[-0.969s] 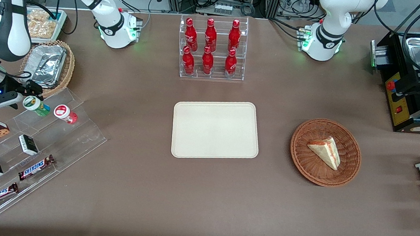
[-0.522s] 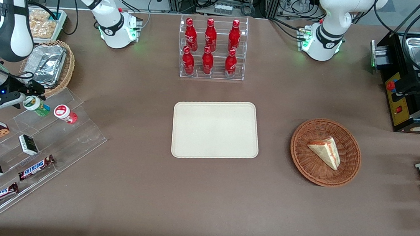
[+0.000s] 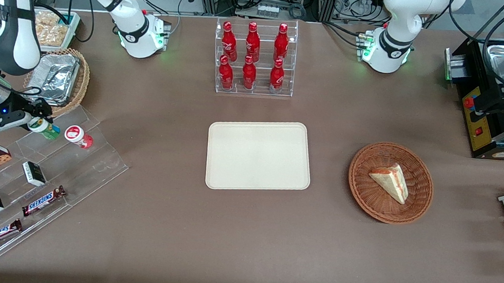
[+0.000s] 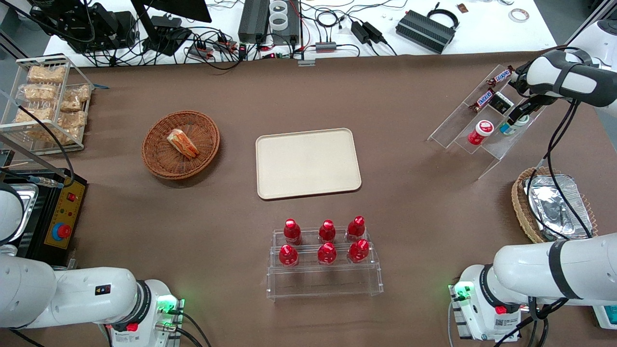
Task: Place green gum on tray
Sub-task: 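Close the right gripper around the green-lidded gum jar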
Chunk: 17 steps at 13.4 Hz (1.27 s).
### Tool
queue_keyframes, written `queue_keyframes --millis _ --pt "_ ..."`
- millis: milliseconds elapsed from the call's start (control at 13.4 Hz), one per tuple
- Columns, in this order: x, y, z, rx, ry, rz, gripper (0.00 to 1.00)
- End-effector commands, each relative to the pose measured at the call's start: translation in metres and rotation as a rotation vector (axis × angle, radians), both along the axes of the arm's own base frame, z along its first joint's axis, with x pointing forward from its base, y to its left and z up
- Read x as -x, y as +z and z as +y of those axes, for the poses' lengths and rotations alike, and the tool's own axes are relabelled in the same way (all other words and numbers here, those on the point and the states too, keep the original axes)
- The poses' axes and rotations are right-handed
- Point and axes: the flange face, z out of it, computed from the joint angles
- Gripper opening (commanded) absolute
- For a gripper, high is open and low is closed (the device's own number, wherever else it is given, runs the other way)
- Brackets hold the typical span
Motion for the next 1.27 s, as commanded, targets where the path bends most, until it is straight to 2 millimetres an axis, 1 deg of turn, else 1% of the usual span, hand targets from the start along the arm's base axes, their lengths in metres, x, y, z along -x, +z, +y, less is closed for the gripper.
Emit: queue_keyframes --millis 0,224,298,447,522,671,745,894,1043,1193 --pt "0.003 -0.001 -0.002 -0.007 0.006 -0.011 0.0" --pt "0.001 0.004 -0.003 -0.007 0.004 -0.011 0.0" --pt "-0.002 0.013 -0.001 -0.01 0.011 -0.006 0.0" --pt "-0.014 0.044 0.002 -0.013 0.02 0.003 0.0" --pt "-0.021 0.064 0.005 -0.017 0.028 0.015 0.0" --pt "-0.037 0.106 0.027 -0.02 0.061 0.018 0.0" --pt "-0.041 0.12 0.034 -0.02 0.055 0.018 0.0" --pt "-0.049 0.147 0.064 -0.023 0.045 0.021 0.0" --pt "-0.054 0.16 0.099 -0.025 0.012 0.029 0.0" --pt "-0.058 0.163 0.14 -0.027 -0.017 0.029 0.0"
